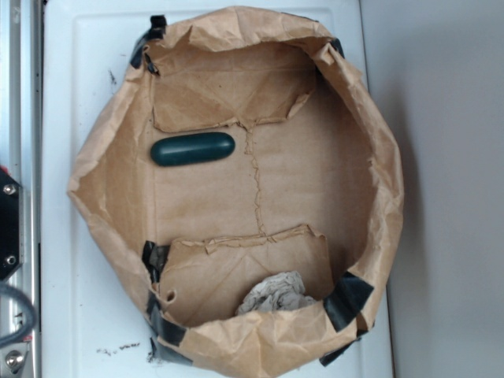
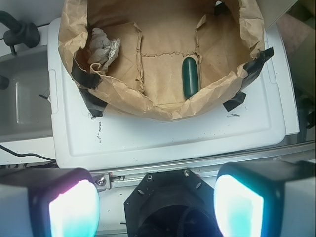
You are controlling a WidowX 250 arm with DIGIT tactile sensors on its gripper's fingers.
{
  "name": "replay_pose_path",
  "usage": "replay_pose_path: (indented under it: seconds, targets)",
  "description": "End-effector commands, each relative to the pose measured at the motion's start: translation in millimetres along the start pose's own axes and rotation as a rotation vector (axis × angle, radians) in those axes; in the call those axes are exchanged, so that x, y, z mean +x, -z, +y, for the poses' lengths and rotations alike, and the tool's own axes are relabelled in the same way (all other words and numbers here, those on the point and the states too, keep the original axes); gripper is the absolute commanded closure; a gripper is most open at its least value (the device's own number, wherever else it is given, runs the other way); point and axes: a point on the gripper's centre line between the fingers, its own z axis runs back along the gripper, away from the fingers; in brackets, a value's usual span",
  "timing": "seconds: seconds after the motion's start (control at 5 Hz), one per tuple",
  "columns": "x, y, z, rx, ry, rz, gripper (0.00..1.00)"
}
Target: Grab the white paper.
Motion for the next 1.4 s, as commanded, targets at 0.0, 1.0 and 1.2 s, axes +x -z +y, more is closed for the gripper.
replay_pose_path:
  seconds: [0.0,1.0,1.2]
  targets:
    - [0.0,0.0,0.0,0.0,0.0,0.0,0.0]
    - [115.4,20.5,9.1,0.014,-0.078,-0.111,0.0]
    - [137.9,64.9,26.0,0.054,-0.2,-0.093,0.0]
